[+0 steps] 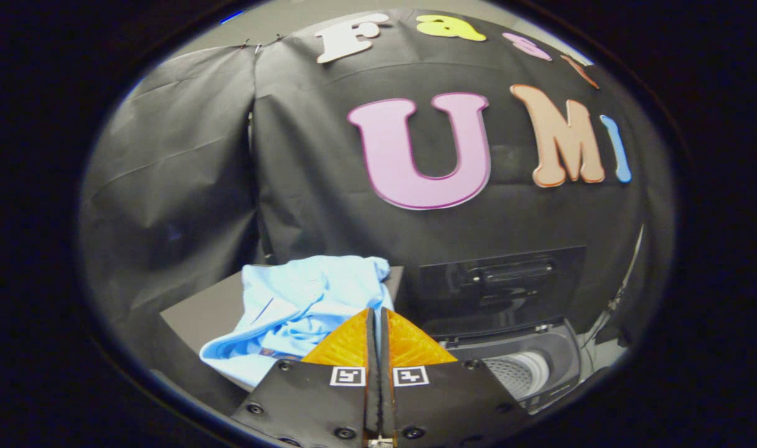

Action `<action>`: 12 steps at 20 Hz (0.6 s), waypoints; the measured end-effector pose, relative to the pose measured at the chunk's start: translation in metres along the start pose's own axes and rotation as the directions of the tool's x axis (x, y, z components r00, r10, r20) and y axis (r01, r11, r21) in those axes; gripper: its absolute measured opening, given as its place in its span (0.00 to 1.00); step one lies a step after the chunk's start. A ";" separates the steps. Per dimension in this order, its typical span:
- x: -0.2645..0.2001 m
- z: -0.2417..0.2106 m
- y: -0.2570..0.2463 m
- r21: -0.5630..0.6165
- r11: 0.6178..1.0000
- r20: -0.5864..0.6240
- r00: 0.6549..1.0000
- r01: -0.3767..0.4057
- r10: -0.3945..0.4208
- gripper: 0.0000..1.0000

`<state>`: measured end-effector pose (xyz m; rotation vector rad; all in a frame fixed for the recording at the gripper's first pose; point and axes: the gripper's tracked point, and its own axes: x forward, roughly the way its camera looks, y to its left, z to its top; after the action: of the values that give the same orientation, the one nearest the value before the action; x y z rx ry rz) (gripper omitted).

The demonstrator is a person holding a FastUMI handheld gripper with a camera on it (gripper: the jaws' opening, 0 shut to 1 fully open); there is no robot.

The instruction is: Put the clothes into the washing machine and then close the washing machine lid.

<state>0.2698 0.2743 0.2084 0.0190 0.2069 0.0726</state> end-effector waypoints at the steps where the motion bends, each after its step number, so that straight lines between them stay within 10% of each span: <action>1: 0.000 0.002 -0.022 -0.009 0.999 0.004 0.999 0.043 -0.043 0.02; 12: 0.005 -0.038 -0.197 -0.015 0.921 -0.084 0.917 0.389 -0.389 0.02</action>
<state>0.2808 0.0787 0.1649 -0.0238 0.2928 -0.3263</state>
